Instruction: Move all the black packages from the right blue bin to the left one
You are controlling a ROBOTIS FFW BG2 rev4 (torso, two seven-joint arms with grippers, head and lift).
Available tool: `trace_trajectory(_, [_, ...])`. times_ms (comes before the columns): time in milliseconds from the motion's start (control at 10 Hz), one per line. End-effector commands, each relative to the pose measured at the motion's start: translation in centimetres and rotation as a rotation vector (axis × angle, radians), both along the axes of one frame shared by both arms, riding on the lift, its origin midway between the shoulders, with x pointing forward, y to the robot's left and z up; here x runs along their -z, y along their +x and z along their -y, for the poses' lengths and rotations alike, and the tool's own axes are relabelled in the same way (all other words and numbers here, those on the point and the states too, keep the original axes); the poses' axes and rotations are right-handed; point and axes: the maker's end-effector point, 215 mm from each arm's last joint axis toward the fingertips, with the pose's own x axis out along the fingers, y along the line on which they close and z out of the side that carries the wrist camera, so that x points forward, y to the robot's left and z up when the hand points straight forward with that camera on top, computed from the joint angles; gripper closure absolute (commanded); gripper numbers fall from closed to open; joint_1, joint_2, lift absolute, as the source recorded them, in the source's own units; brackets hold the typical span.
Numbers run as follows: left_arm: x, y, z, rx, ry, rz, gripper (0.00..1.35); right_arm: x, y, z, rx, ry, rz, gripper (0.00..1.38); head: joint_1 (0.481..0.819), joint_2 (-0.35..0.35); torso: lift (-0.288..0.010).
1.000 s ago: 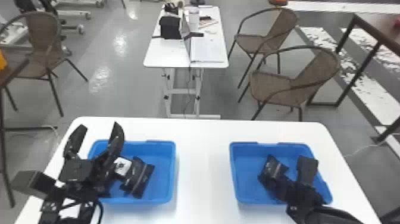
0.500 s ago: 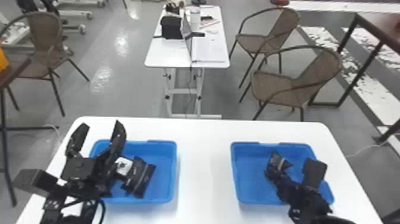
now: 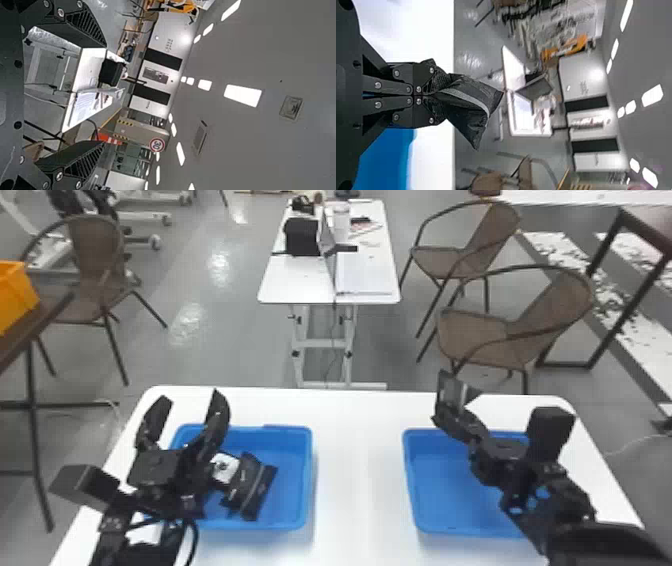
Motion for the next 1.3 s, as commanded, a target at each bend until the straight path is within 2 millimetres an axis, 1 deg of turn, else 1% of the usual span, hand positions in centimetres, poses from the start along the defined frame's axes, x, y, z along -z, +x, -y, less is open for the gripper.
trace_trajectory(0, [-0.2, 0.5, 0.3, 0.012, -0.004, -0.013, 0.17, -5.9, 2.9, -4.7, -0.180, -0.038, 0.102, 1.28, 0.695, 0.045, 0.000])
trace_trajectory(100, [-0.1, 1.0, 0.7, 0.027, -0.009, -0.032, 0.17, -8.2, 3.8, -8.9, -0.349, -0.045, 0.134, 1.28, 0.695, 0.065, 0.000])
trace_trajectory(200, [-0.1, 1.6, 1.3, 0.046, -0.013, -0.051, 0.17, -10.1, 3.8, -13.4, -0.502, -0.066, 0.152, 1.28, 0.695, 0.105, 0.000])
trace_trajectory(300, [-0.4, 2.0, 2.0, 0.067, 0.001, -0.075, 0.17, -11.2, 3.2, -17.5, -0.612, -0.054, 0.162, 1.28, 0.695, 0.147, 0.000])
trace_trajectory(400, [-0.7, 2.4, 2.4, 0.088, 0.013, -0.106, 0.17, -11.3, 2.2, -20.9, -0.686, -0.030, 0.156, 1.28, 0.695, 0.178, 0.000])
trace_trajectory(500, [-1.5, 2.9, 3.1, 0.112, -0.022, -0.104, 0.17, -11.3, 1.1, -23.8, -0.755, -0.019, 0.152, 1.28, 0.695, 0.209, 0.000])
trace_trajectory(600, [-2.1, 3.4, 4.3, 0.148, -0.047, -0.101, 0.17, -11.2, -0.1, -26.1, -0.810, 0.018, 0.141, 1.28, 0.695, 0.226, 0.000])
trace_trajectory(700, [-3.0, 4.0, 5.3, 0.185, -0.051, -0.096, 0.17, -11.2, -1.0, -27.7, -0.853, 0.017, 0.142, 1.28, 0.694, 0.249, 0.000])
trace_trajectory(800, [-3.5, 4.3, 6.1, 0.210, -0.065, -0.094, 0.17, -11.6, -1.4, -28.6, -0.874, 0.022, 0.149, 1.28, 0.690, 0.264, 0.000])
trace_trajectory(900, [-3.6, 4.5, 6.6, 0.229, -0.072, -0.099, 0.17, -11.9, -1.4, -28.8, -0.878, 0.024, 0.155, 1.28, 0.685, 0.269, 0.000])
trace_trajectory(1000, [-3.2, 4.5, 6.8, 0.240, -0.079, -0.114, 0.17, -12.4, -1.3, -29.0, -0.882, 0.028, 0.164, 1.28, 0.683, 0.270, 0.000])
trace_trajectory(1100, [-3.2, 4.6, 7.0, 0.247, -0.102, -0.117, 0.17, -12.4, -1.3, -29.3, -0.889, 0.023, 0.162, 1.28, 0.679, 0.268, 0.000])
trace_trajectory(1200, [-2.8, 4.5, 7.2, 0.250, -0.116, -0.127, 0.17, -11.9, -1.4, -29.5, -0.895, 0.027, 0.151, 1.28, 0.678, 0.268, 0.000])
